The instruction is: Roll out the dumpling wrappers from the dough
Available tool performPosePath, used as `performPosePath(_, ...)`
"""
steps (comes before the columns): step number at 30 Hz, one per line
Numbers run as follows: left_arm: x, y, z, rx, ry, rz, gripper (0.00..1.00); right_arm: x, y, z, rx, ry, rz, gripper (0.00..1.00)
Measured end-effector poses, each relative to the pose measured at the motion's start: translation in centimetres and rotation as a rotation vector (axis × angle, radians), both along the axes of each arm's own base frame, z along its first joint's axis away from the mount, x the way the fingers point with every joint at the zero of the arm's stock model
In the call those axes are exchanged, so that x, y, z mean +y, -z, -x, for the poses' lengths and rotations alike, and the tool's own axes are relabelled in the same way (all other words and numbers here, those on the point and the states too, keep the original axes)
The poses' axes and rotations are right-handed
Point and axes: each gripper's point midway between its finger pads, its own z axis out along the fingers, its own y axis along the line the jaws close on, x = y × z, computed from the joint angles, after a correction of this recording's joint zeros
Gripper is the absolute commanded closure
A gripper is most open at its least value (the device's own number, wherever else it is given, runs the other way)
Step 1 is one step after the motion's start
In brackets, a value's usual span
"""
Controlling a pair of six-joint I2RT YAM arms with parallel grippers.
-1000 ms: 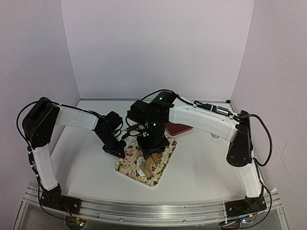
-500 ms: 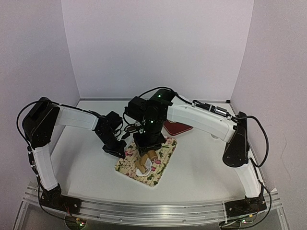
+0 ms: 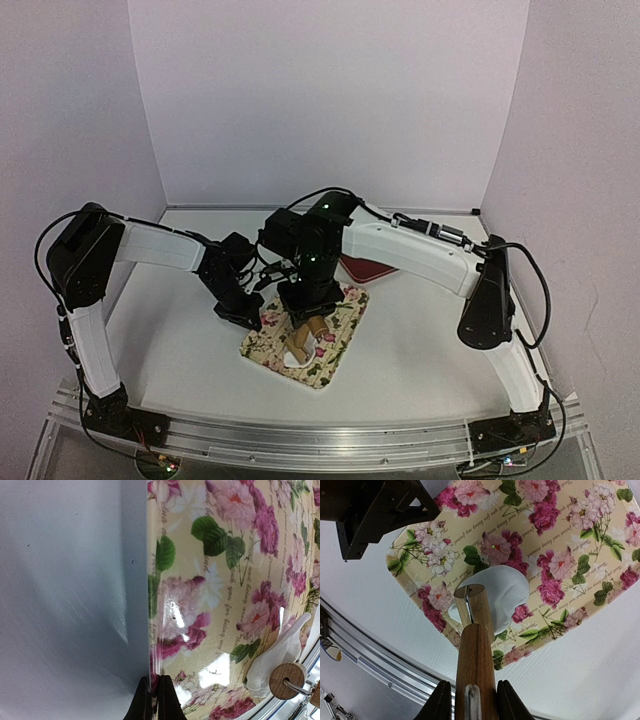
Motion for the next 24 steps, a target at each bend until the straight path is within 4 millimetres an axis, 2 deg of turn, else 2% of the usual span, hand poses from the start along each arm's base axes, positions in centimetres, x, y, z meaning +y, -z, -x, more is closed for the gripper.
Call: performPosePath(24,0.0,0.1,0.0,0.003,0.001,0.001,1.00,0.7,1.2,-0.2,0.039,-0.056,-0.002,1.00)
